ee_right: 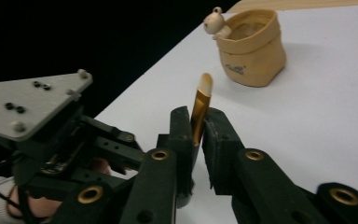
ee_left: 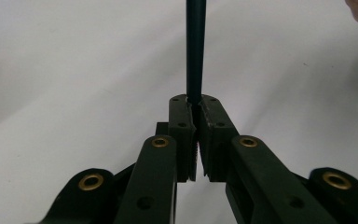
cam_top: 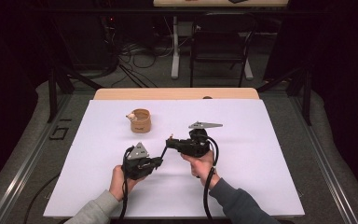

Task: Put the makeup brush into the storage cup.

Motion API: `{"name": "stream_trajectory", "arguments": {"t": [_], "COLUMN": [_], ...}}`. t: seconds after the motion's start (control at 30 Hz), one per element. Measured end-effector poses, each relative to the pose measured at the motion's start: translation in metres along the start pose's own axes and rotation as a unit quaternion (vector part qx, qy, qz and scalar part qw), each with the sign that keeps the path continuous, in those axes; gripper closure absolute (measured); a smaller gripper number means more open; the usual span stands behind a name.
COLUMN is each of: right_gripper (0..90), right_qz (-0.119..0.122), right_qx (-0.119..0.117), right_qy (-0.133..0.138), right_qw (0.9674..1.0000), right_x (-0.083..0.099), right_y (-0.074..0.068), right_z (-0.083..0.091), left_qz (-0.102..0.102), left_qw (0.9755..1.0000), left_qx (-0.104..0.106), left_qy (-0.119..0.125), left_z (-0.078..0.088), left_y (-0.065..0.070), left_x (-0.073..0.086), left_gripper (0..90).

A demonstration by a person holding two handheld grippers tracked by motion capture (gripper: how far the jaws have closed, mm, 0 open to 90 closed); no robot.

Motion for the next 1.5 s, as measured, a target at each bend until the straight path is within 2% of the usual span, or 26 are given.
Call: {"name": "stream_trajectory", "arguments": {"t": [0.17, 0.23, 0.27, 0.37, 0.43, 0.47, 0.5, 0.53, 0.6, 0.8, 0.93, 1.07, 1.37, 1.43, 1.5], "right_gripper": [84.4, 84.4, 84.4, 84.3, 84.3, 84.3, 84.3, 84.3, 84.3, 84.3, 84.3, 83.2, 69.5, 58.6, 54.3], "right_qz": [0.03, 0.037, 0.054, 0.081, 0.092, 0.101, 0.105, 0.109, 0.118, 0.139, 0.15, 0.153, 0.168, 0.171, 0.179], "right_qx": [-0.001, 0.0, 0.005, 0.009, 0.009, 0.011, 0.01, 0.011, 0.01, 0.01, 0.006, 0.003, 0.009, 0.012, 0.014], "right_qy": [-0.001, -0.003, -0.006, -0.017, -0.019, -0.022, -0.023, -0.026, -0.025, -0.029, -0.033, -0.032, -0.02, -0.022, -0.021], "right_qw": [0.9995, 0.9993, 0.9985, 0.9966, 0.9956, 0.9946, 0.9941, 0.9937, 0.9927, 0.9898, 0.9882, 0.9876, 0.9856, 0.9849, 0.9835], "right_x": [-0.002, -0.003, -0.003, -0.001, 0.0, 0.001, 0.002, 0.002, 0.003, 0.004, 0.004, 0.003, -0.003, -0.004, -0.004], "right_y": [-0.009, -0.01, -0.012, -0.017, -0.019, -0.021, -0.022, -0.023, -0.025, -0.029, -0.03, -0.031, -0.028, -0.026, -0.025], "right_z": [0.001, 0.001, 0.0, 0.0, -0.002, -0.002, -0.003, -0.003, -0.004, -0.004, -0.004, -0.003, 0.004, 0.007, 0.01], "left_qz": [0.001, 0.002, 0.003, 0.004, 0.006, 0.012, 0.012, 0.015, 0.016, 0.012, 0.02, 0.014, 0.022, 0.018, 0.015], "left_qw": [0.9999, 0.9999, 0.9997, 0.9996, 0.9994, 0.9989, 0.9989, 0.9983, 0.9978, 0.9973, 0.9965, 0.9965, 0.9963, 0.9963, 0.9961], "left_qx": [0.011, 0.014, 0.019, 0.02, 0.018, 0.018, 0.018, 0.018, 0.02, 0.024, 0.026, 0.023, 0.016, 0.008, 0.006], "left_qy": [0.008, 0.008, 0.012, 0.021, 0.028, 0.042, 0.042, 0.054, 0.062, 0.068, 0.077, 0.079, 0.082, 0.083, 0.086], "left_z": [-0.002, -0.002, -0.003, -0.003, -0.002, 0.0, 0.0, 0.001, 0.002, -0.002, -0.002, -0.001, 0.003, 0.005, 0.007], "left_y": [0.0, 0.0, 0.0, 0.0, -0.001, -0.004, -0.004, -0.005, -0.004, 0.0, -0.001, 0.0, -0.006, -0.008, -0.009], "left_x": [-0.001, -0.002, -0.003, -0.006, -0.007, -0.009, -0.009, -0.013, -0.015, -0.017, -0.017, -0.018, -0.016, -0.016, -0.017], "left_gripper": [82.8, 70.4, 66.6, 60.8, 61.2, 62.1, 63.7, 64.9, 67.7, 75.3, 82.1, 82.8, 82.9, 83.0, 83.0]}}
Point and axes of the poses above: each handheld gripper's, and its own axes: z roughly backward along the jaws, x roughly out of its underside, y roughly to its right, the point moved 2 cm from there along -z, roughly forward along the jaws, and after that the axes turned 15 degrees about y, right-handed, at the moved point
